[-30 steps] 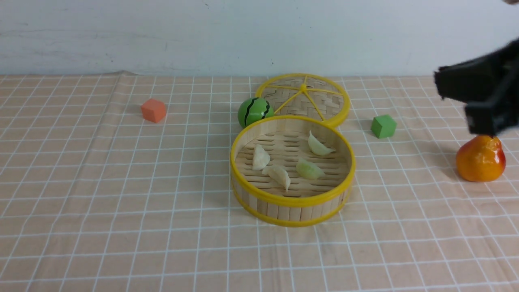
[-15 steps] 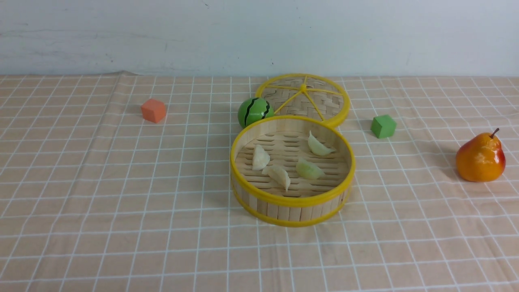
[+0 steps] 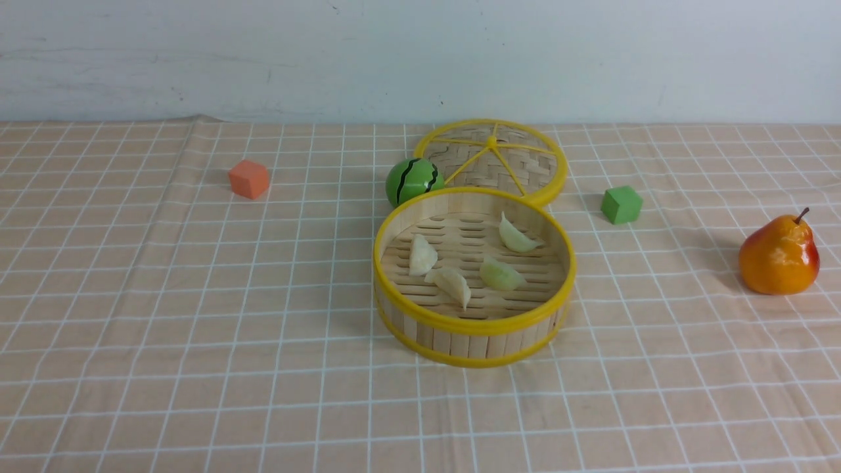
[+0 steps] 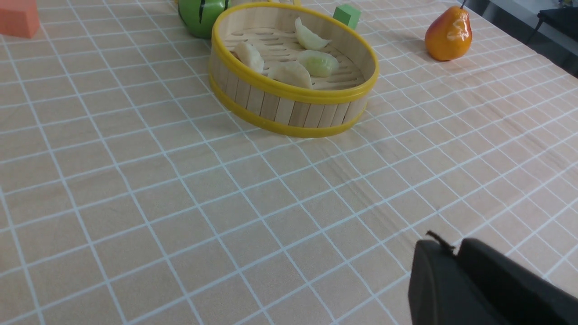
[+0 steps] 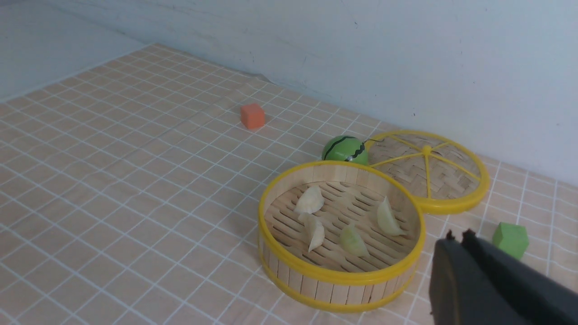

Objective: Put the dumplings into the steamer on the table with the brown tablecloth.

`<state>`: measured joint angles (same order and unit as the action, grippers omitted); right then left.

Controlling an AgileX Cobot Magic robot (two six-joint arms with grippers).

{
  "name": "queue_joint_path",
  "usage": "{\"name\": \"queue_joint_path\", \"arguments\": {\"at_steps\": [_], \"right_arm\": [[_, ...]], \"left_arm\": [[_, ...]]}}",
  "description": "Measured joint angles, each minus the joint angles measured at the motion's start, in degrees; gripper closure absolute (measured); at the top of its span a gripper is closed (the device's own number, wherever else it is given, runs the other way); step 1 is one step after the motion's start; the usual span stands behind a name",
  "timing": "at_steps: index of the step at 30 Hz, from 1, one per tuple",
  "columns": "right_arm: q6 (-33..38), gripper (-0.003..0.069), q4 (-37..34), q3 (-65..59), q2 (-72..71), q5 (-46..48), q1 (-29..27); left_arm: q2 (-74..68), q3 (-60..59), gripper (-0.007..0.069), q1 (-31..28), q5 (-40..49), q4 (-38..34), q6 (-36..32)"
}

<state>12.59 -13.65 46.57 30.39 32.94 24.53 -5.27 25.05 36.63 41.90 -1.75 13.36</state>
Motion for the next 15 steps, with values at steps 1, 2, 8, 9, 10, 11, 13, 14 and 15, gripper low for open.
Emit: {"name": "queue_joint_path", "arguments": {"at_steps": [1, 2, 8, 9, 10, 11, 13, 14, 15], "right_arm": [[0.0, 0.0651, -0.22, -0.1, 0.0, 0.05, 0.0], [-0.01, 0.0652, -0.4, -0.53, 0.0, -0.43, 0.0], [-1.26, 0.068, 3.83, -10.38, -2.83, -9.35, -1.48], [-2.66, 0.068, 4.97, -12.94, -4.13, -11.32, -2.38], [-6.03, 0.068, 6.32, -19.05, -7.68, -16.0, -5.5], [-7.62, 0.068, 6.68, -22.54, -9.87, -18.08, -7.02], [-10.74, 0.068, 6.94, -29.42, -14.43, -22.13, -11.28], [-11.57, 0.068, 6.94, -31.99, -16.28, -23.52, -13.11], [-12.12, 0.068, 6.94, -34.92, -18.51, -24.25, -15.43]], "left_arm": [[0.0, 0.0, 0.0567, 0.0, 0.0, 0.0, 0.0], [0.0, 0.0, 0.0567, 0.0, 0.0, 0.0, 0.0], [0.0, 0.0, 0.0561, 0.0, 0.0, 0.0, 0.0], [0.0, 0.0, 0.0559, 0.0, 0.0, 0.08, 0.0], [0.0, 0.0, 0.0557, 0.0, 0.0, 0.14, 0.0], [0.0, 0.0, 0.0557, 0.0, 0.0, 0.2, 0.0], [0.0, 0.0, 0.0557, 0.0, 0.0, 0.2, 0.0], [0.0, 0.0, 0.0557, 0.0, 0.0, 0.2, 0.0], [0.0, 0.0, 0.0556, 0.0, 0.0, 0.2, 0.0]]}}
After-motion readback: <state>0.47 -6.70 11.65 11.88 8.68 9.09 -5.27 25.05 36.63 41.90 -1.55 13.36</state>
